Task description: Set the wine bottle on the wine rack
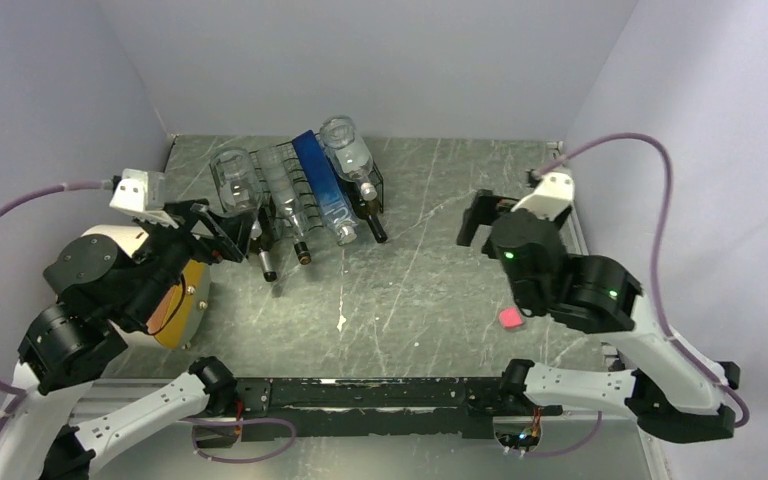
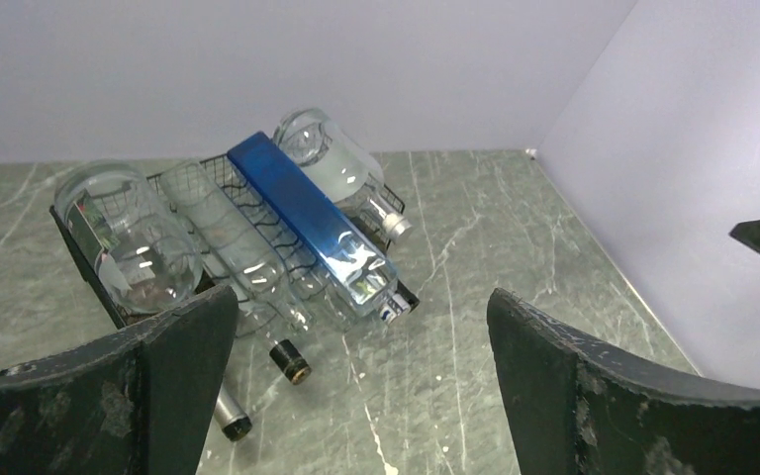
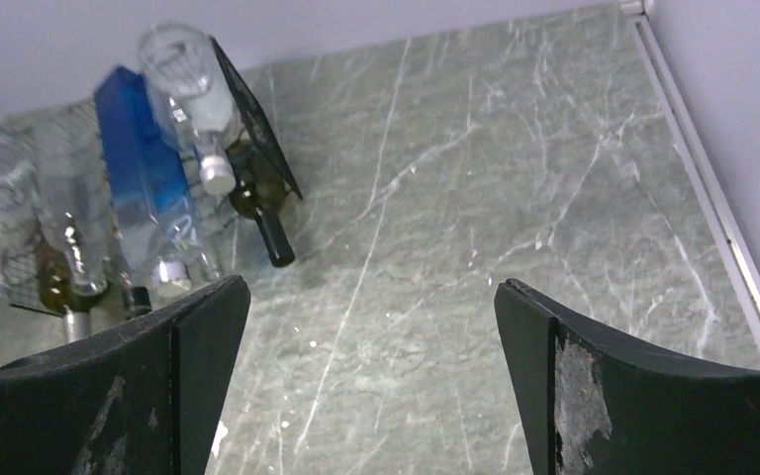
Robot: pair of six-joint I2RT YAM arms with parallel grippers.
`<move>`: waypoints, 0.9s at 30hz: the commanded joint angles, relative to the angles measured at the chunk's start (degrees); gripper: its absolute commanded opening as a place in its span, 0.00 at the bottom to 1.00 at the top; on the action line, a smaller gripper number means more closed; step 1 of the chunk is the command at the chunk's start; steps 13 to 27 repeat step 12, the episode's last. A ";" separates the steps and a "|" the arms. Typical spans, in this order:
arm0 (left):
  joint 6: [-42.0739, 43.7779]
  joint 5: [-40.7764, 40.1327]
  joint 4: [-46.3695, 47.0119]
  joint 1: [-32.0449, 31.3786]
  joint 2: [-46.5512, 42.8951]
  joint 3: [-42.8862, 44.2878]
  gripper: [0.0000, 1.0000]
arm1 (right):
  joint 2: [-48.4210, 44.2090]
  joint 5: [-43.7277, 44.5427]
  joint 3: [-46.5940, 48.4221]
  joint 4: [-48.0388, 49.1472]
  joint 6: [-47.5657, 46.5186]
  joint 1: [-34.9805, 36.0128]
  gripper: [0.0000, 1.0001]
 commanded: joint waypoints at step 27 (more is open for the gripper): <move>3.37 -1.37 -0.30 -0.18 -2.57 4.08 1.00 | -12.19 0.75 -0.40 12.25 -11.14 0.05 1.00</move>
